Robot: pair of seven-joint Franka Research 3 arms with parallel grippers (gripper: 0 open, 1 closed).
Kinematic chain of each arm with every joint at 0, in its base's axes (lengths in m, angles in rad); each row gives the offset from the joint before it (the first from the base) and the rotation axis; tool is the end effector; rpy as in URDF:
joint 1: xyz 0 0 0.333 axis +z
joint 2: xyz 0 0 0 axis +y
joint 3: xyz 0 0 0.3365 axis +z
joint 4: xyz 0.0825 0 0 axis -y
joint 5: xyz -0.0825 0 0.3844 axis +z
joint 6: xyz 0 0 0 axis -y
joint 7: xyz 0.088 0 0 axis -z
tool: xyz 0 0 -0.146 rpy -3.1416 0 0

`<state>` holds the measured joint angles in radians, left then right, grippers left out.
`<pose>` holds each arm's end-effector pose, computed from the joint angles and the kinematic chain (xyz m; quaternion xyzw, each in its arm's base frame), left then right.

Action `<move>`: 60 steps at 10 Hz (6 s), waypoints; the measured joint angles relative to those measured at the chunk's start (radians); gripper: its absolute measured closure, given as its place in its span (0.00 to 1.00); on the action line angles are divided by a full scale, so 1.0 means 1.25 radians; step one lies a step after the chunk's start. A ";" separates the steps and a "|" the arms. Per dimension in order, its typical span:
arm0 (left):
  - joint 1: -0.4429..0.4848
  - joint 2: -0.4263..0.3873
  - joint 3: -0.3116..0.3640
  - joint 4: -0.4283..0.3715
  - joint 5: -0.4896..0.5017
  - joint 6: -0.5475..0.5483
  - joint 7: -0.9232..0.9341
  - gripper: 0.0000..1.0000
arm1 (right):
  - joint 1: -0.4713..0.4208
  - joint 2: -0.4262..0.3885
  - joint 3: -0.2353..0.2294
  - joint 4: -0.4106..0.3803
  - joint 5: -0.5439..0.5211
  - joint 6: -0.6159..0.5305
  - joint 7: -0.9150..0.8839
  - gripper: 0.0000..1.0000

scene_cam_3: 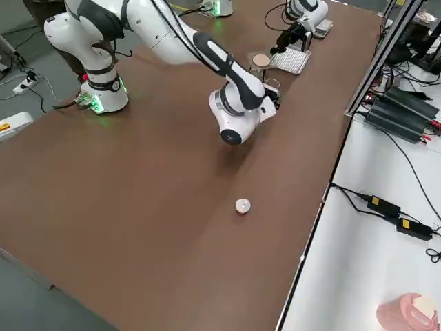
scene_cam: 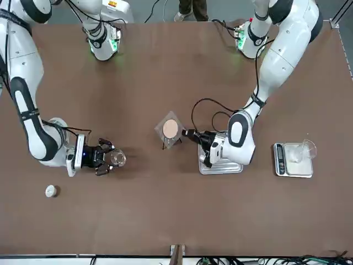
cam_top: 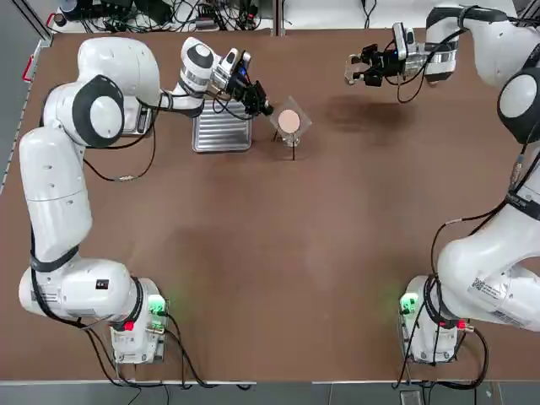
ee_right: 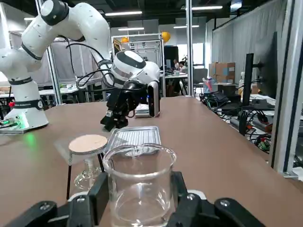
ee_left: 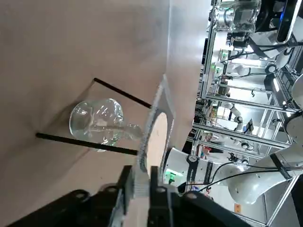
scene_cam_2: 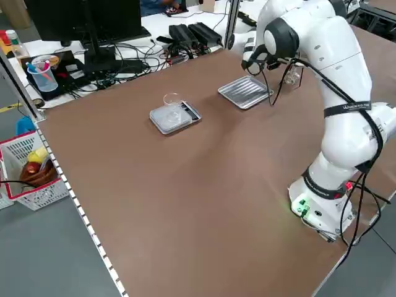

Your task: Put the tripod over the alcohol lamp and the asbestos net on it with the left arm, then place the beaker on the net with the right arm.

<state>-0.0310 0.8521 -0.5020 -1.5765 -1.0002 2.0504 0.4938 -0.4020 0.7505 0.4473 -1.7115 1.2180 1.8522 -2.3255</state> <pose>0.5953 -0.3790 0.1982 0.8155 -0.0987 -0.1552 0.5488 0.6596 0.1047 0.2251 -0.5431 -0.5261 -0.4564 0.4691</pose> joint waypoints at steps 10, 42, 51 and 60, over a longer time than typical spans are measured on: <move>0.085 -0.032 0.014 0.004 0.283 0.003 -0.160 0.32 | 0.133 -0.012 -0.001 -0.002 0.117 0.079 0.003 0.41; -0.020 -0.600 0.419 -0.014 0.795 -0.237 -0.426 0.00 | 0.299 -0.077 0.051 -0.196 0.341 0.177 -0.161 0.41; -0.030 -0.615 0.413 -0.014 0.794 -0.237 -0.426 0.00 | 0.300 -0.077 0.052 -0.201 0.357 0.176 -0.161 0.30; -0.031 -0.618 0.408 -0.008 0.794 -0.235 -0.426 0.00 | 0.301 -0.076 0.050 -0.210 0.374 0.176 -0.161 0.00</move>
<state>-0.0692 0.0795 0.0078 -1.5870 -0.0072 1.7563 -0.0390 -0.0260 0.6555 0.5099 -1.9741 1.6850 2.0726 -2.5272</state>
